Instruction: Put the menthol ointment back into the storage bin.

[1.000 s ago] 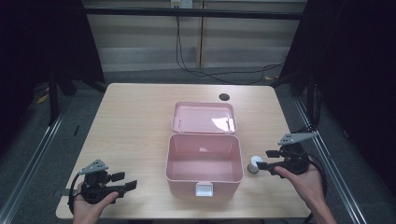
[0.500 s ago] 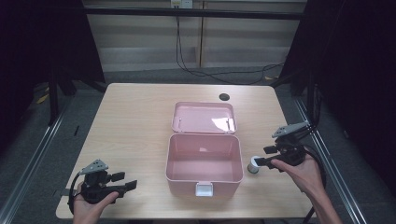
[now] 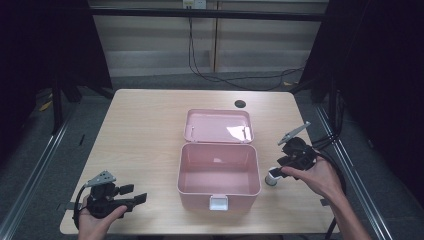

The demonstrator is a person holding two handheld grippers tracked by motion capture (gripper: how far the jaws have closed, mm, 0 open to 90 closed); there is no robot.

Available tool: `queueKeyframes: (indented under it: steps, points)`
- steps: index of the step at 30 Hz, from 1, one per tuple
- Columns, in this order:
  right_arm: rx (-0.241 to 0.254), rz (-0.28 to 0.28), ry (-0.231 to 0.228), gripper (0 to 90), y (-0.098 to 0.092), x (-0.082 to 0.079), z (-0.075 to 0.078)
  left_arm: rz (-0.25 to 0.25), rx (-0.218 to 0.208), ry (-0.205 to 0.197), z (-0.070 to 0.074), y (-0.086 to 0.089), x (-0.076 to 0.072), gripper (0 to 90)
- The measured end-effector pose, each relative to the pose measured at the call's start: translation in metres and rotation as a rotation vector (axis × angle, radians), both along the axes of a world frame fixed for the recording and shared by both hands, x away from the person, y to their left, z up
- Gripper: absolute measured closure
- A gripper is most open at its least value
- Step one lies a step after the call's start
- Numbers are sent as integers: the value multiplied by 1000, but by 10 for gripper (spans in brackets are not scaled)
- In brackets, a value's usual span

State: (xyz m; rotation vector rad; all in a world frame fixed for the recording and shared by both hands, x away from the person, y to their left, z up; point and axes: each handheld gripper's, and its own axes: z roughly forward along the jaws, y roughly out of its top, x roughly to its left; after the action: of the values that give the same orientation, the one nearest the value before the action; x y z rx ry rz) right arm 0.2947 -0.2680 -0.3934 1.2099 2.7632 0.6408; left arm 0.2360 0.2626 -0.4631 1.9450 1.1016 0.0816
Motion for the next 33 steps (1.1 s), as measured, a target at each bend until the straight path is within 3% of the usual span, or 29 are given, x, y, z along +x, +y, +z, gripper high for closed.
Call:
queueKeyframes:
  steps: [8, 22, 26, 33]
  points:
    - [-87, 28, 78, 465, 8, 13, -8, -6, 2, 5, 0, 0, 0, 315]
    - [-187, 54, 166, 466, 17, 25, -20, -12, 6, 4, -1, 0, 1, 315]
    - [-192, 54, 172, 451, 18, 27, -22, -10, 1, 8, -1, -1, 1, 316]
    - [-268, 61, 195, 443, 23, 32, -31, -8, -2, 8, -1, 0, 0, 315]
